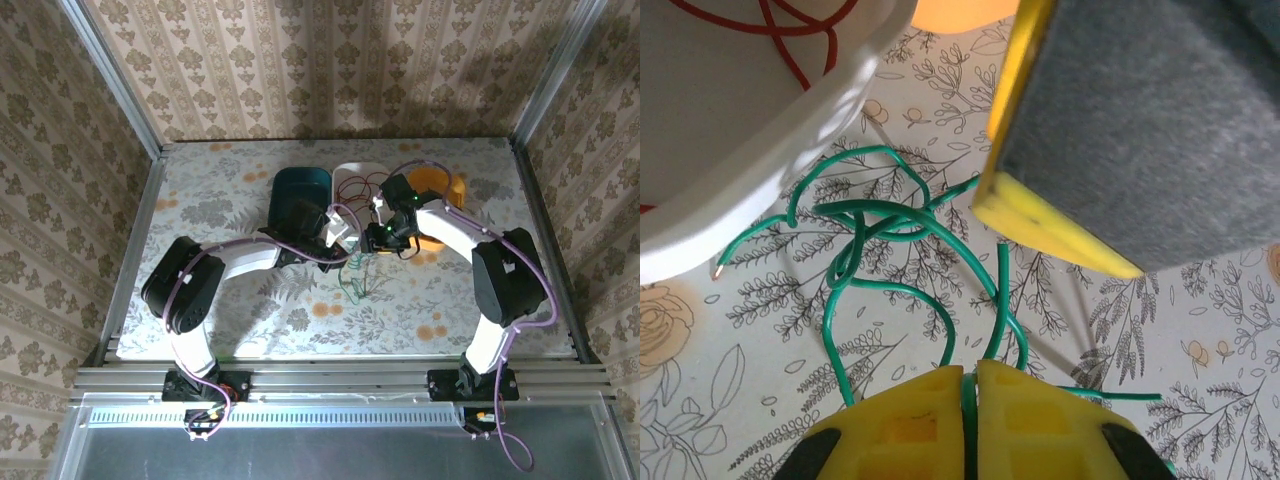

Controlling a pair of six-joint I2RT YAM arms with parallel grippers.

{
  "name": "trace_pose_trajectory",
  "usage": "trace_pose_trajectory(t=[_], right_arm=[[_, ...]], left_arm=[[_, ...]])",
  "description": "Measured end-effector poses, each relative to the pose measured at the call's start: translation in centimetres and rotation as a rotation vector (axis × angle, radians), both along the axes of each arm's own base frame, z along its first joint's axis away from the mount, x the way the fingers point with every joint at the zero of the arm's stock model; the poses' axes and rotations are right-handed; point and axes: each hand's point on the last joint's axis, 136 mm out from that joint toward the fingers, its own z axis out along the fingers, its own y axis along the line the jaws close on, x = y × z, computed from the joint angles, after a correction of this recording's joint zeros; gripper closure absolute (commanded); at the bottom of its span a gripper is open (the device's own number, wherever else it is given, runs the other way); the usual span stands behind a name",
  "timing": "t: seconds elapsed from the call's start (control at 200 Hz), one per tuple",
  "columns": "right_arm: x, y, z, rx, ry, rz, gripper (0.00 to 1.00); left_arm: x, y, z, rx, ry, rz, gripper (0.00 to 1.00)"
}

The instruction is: Untangle the cables

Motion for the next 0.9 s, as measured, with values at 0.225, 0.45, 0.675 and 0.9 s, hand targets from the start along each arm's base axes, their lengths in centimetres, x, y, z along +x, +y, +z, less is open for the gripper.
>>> trace_pose_trajectory(t=[0.225,0.45,0.675,0.9], right_arm=[[1.2,1.2,-0.4,0.036,0.014,0.019,0.51],[0.9,1.1,-1.8,0.016,0.06,0.034,0.52],[0.4,0.9,-2.1,0.008,0.076,0.04,0.8],[-0.3,0.8,-2.5,0.009,0.085,0.053,1.0]], left_arm=[[-0.1,0.1,0.1,-0.001,0.0,0.0,0.9],[-0.2,0.2,-0.1,0.002,0.002,0.001,0.9],[-0.3,0.3,-0.3,0.006,0.006,0.0,0.9],[-0.3,0.3,-0.3,0.004,0.003,0.001,0.9]])
